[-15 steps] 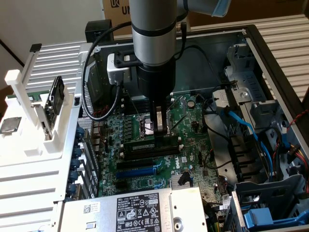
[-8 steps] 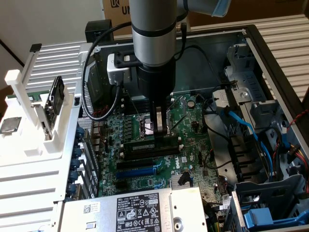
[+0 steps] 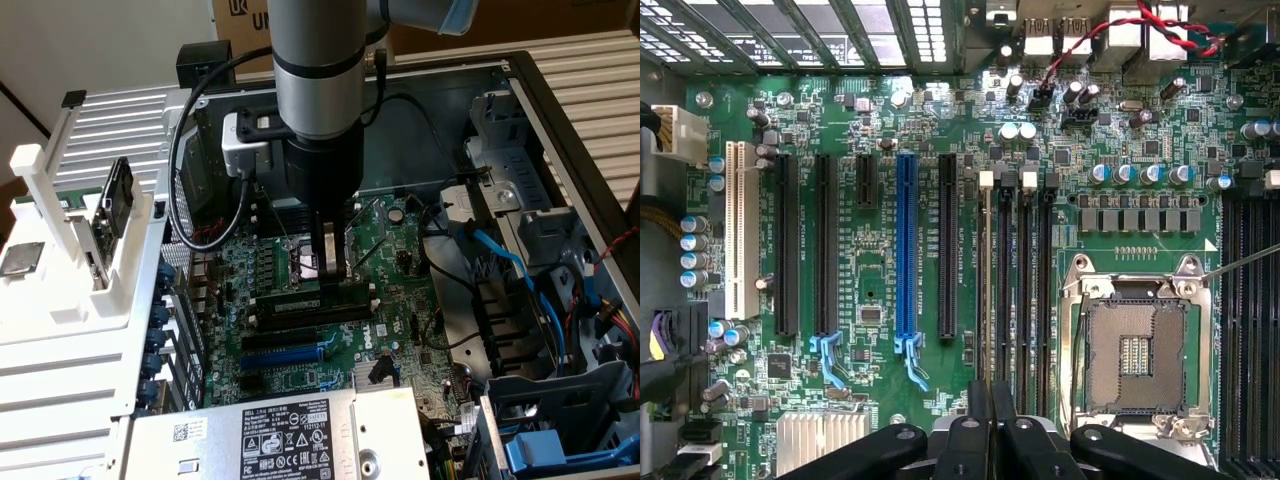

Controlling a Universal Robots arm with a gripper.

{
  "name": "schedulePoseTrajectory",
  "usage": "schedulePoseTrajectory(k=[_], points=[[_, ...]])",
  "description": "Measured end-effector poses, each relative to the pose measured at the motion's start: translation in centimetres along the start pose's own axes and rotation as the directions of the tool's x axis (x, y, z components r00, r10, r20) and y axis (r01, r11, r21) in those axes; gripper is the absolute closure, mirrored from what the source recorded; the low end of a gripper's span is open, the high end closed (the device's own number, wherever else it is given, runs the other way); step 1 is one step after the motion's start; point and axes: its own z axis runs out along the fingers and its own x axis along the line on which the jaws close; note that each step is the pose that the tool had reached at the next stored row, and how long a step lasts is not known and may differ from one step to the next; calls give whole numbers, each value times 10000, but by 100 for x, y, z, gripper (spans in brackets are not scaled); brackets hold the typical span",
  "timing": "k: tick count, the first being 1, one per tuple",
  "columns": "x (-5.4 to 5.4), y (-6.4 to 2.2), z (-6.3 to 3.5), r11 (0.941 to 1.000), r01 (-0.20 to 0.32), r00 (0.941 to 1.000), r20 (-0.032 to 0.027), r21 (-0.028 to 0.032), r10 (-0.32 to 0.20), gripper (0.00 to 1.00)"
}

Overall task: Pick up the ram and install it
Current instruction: 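Pick up the ram and move it above insertion slot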

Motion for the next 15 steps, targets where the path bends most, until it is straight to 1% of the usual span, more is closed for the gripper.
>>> schedulePoseTrajectory(k=[7, 15], points=[[0, 0, 12, 10000, 1, 10000, -1, 0, -1, 88], [-1, 0, 49, 10000, 0, 10000, -9, 0, 0, 88]])
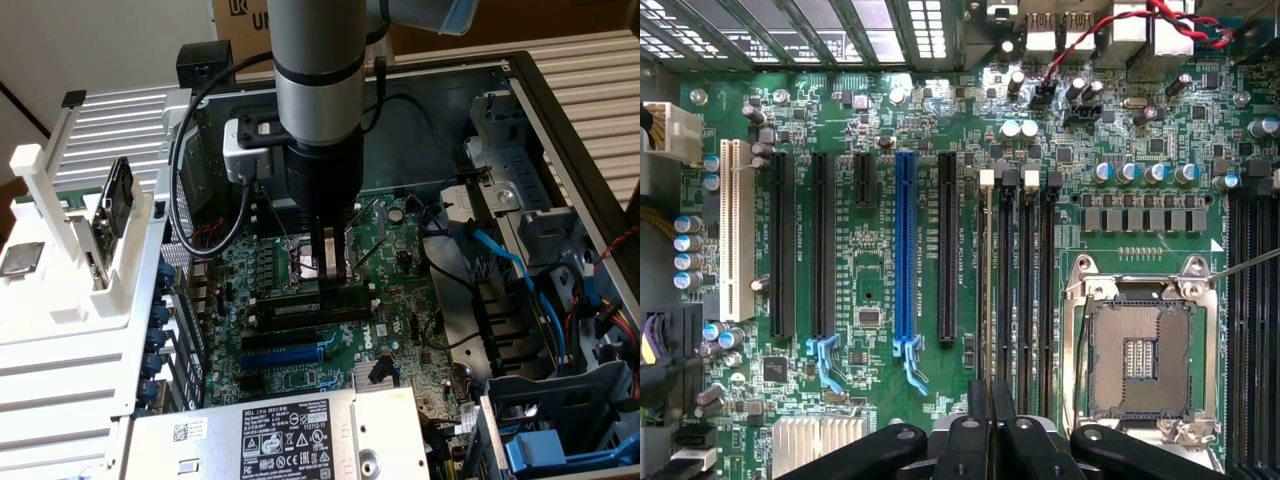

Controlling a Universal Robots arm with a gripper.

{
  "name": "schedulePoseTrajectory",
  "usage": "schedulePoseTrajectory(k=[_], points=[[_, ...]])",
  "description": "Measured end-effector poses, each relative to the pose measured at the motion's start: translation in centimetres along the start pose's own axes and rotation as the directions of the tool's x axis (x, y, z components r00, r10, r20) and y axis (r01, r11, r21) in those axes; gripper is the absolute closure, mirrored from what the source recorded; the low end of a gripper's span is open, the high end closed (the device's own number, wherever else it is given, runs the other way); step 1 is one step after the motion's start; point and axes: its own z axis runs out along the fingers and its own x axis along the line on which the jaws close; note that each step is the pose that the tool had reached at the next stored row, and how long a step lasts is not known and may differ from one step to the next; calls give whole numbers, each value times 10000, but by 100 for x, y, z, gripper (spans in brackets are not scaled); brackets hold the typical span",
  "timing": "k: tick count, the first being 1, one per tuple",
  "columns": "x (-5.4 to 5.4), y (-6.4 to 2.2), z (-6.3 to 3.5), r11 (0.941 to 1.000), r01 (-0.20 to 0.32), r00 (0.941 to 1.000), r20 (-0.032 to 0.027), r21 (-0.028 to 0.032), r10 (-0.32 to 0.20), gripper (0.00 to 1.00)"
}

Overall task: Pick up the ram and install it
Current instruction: 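Pick up the ram and move it above insertion slot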

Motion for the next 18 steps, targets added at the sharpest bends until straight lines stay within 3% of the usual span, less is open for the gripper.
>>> schedulePoseTrajectory(k=[18], points=[[0, 0, 25, 10000, 0, 10000, -3, 0, 0, 88]])
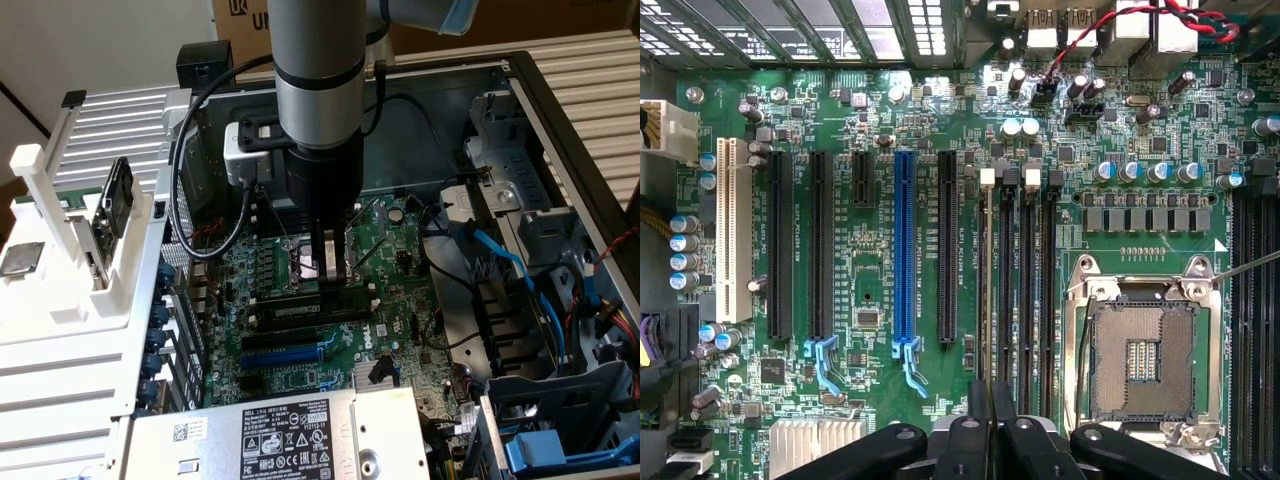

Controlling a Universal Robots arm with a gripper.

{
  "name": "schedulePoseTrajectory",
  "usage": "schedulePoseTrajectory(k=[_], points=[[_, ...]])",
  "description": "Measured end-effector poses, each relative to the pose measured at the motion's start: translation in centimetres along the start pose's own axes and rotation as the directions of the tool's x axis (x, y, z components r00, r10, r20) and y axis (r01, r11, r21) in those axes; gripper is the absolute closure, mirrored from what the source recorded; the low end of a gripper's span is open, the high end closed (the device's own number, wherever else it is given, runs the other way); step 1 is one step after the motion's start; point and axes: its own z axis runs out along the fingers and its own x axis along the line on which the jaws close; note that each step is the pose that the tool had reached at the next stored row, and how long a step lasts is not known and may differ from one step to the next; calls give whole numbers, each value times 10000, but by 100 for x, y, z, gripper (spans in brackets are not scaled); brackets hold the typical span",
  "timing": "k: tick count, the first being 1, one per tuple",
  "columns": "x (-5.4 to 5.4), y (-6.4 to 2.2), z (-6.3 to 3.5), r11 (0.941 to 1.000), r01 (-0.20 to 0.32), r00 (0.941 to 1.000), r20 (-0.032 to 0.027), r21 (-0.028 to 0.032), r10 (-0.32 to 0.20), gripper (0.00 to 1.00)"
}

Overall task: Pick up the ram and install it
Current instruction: 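Pick up the ram and move it above insertion slot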

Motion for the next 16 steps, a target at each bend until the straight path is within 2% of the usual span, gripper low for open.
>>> schedulePoseTrajectory(k=[6, 7, 8, 13, 14, 16], points=[[0, 0, 0, 10000, 0, 10000, 0, 2, 0, 88], [0, 0, 0, 10000, 0, 10000, 0, 2, 0, 87], [0, 0, 0, 10000, 0, 10000, 0, 1, 0, 80], [0, 18, -25, 10000, -1, 10000, 1, 1, 1, 80], [0, 65, -134, 10000, 0, 10000, 0, 0, 0, 80], [1, 84, -220, 10000, 0, 10000, 1, 0, 0, 80]])
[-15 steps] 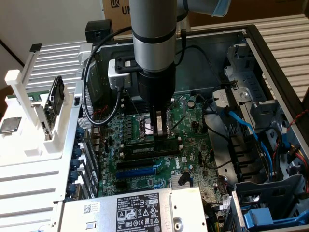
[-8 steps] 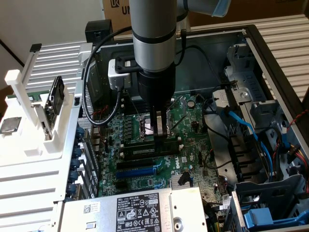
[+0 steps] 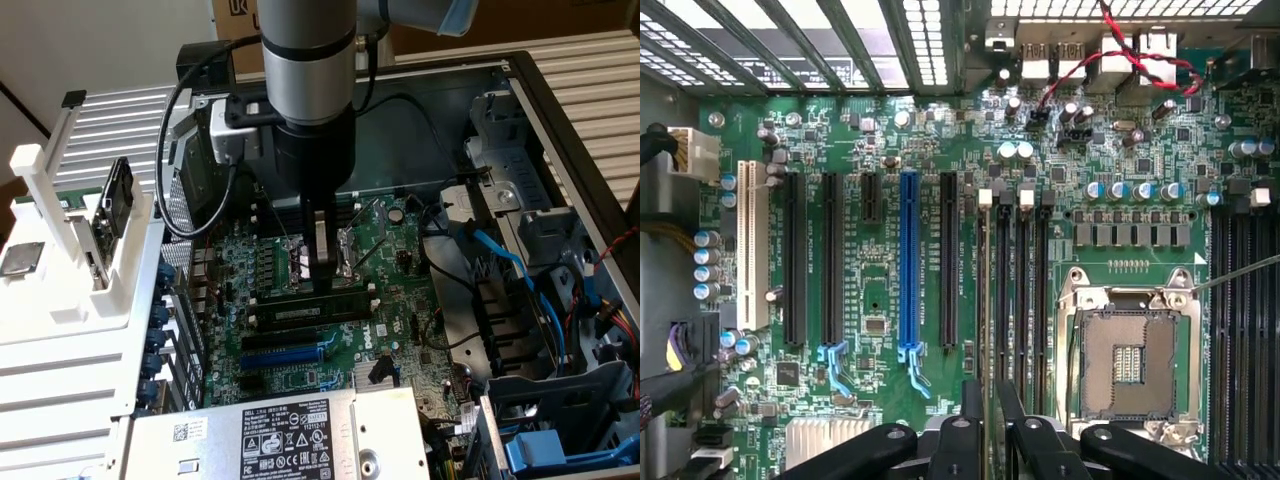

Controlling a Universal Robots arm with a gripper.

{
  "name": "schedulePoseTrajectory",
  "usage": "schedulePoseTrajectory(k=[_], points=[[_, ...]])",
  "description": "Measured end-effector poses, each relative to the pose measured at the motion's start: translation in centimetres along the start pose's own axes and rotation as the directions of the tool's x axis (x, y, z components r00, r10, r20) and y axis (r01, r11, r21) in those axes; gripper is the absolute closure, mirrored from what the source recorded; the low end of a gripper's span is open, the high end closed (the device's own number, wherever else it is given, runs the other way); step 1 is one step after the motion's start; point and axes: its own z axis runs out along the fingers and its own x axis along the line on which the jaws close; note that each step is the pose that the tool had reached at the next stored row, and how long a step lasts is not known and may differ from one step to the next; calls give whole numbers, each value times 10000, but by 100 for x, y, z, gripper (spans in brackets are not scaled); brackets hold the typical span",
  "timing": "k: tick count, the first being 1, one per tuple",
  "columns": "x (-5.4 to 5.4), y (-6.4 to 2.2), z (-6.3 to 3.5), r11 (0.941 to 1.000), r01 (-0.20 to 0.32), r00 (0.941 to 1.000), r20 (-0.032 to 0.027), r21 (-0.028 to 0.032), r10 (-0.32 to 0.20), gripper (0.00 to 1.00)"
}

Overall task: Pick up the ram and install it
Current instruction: 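Pick up the ram and move it above insertion slot, then insert the ram into the slot, then press down the ram until it locks into place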

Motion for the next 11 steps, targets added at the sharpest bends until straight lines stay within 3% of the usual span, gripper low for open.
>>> schedulePoseTrajectory(k=[11], points=[[0, 6, -20, 10000, 0, 10000, 0, 1, 0, 80]])
